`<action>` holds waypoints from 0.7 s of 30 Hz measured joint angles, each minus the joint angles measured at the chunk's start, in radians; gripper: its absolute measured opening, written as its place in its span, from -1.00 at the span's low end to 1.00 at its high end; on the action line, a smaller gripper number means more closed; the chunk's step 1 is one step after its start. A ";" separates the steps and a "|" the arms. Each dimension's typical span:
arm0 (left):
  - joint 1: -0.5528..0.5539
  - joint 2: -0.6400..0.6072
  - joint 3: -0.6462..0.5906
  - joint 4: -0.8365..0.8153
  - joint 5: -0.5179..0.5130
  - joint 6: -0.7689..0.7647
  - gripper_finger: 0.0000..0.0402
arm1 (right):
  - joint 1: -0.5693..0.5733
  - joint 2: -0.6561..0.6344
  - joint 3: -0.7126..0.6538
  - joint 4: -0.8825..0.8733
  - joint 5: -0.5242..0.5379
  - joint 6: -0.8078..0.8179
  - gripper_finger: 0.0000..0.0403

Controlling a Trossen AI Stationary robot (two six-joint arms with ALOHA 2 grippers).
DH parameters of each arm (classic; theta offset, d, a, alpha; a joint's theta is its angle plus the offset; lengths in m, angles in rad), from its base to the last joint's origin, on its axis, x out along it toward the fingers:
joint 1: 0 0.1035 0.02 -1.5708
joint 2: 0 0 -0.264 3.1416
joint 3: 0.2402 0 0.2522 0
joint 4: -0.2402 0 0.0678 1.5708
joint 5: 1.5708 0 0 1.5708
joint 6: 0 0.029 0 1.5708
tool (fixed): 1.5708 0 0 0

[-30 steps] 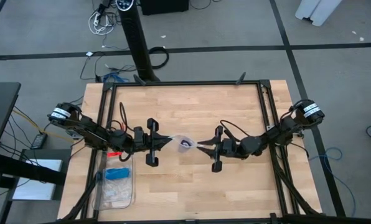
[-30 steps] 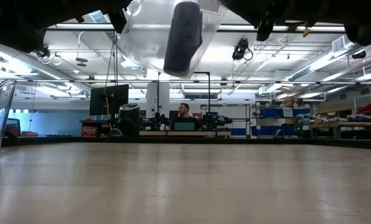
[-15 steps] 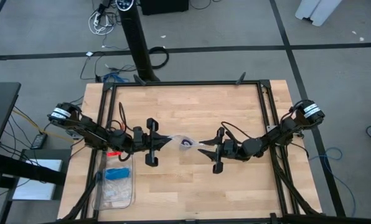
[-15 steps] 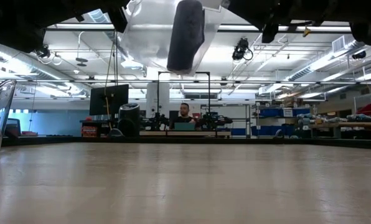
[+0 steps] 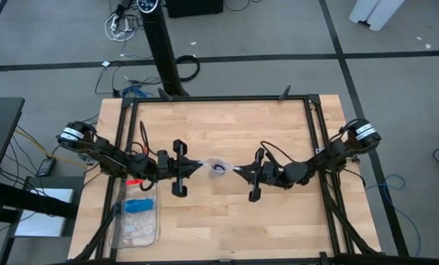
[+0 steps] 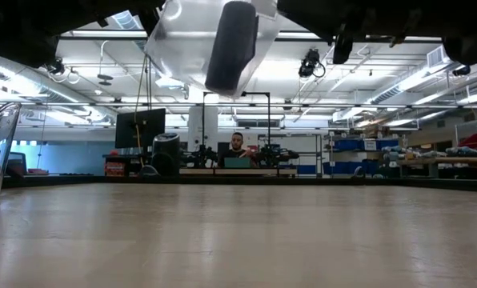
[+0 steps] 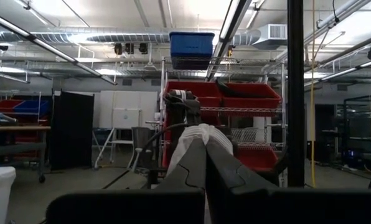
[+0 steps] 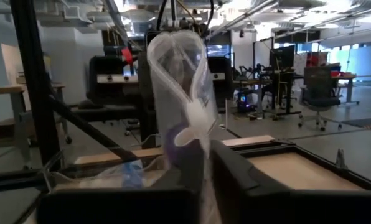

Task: Roll bandage
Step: Close the transparent zip bag

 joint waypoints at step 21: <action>0.000 0.000 0.000 -0.225 -0.029 0.001 -1.00 | 0.068 -0.041 0.000 -0.153 0.111 -0.075 -0.99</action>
